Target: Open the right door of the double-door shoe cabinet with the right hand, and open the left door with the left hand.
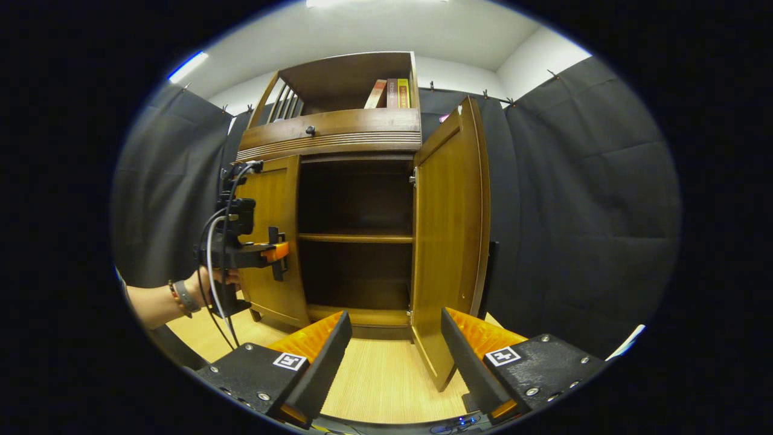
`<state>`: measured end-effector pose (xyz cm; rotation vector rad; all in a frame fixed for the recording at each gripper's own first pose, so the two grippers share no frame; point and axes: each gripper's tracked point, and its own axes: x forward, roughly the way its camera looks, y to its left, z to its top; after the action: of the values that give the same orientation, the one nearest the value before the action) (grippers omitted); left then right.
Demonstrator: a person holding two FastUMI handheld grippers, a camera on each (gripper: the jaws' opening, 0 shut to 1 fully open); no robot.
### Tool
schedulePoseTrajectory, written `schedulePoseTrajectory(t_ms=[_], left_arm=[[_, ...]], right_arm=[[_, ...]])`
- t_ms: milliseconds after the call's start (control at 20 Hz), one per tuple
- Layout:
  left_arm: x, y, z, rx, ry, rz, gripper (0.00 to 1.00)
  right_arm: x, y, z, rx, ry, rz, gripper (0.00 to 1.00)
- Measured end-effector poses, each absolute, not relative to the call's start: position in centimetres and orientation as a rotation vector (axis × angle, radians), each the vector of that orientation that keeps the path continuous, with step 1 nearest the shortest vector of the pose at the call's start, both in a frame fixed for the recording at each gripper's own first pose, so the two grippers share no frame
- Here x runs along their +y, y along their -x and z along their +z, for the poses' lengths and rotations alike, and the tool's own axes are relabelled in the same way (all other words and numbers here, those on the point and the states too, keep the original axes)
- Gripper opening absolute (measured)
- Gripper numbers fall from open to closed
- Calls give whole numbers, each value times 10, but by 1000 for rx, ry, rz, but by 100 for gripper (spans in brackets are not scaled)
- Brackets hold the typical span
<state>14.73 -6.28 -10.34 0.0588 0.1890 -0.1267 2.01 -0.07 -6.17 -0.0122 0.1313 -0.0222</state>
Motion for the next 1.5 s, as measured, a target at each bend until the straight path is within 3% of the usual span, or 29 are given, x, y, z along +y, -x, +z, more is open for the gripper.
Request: schedulePoseTrajectory(t_ms=[250, 800, 900, 1050, 1200, 1250, 1450, 1500], left_arm=[[-37, -96, -89, 189, -48, -101, 31], [71, -9, -60, 142, -81, 209, 33], [99, -2, -54, 138, -114, 263, 12], [115, -1, -49, 128, -78, 250, 0], [122, -2, -49, 132, -106, 232, 1], [126, -2, -49, 132, -109, 230, 8], [132, -2, -48, 141, -110, 210, 7], [135, -2, -48, 143, -110, 204, 13]], right_arm=[[10, -28, -71, 159, -4, 8, 92], [40, -45, -73, 165, -17, 95, 92], [45, -48, -74, 170, -21, 117, 92], [55, -53, -74, 169, -24, 146, 92], [64, -57, -70, 164, -17, 168, 92], [66, -57, -70, 163, -15, 171, 92], [70, -58, -69, 160, -15, 162, 92], [71, -59, -68, 160, -19, 158, 92]])
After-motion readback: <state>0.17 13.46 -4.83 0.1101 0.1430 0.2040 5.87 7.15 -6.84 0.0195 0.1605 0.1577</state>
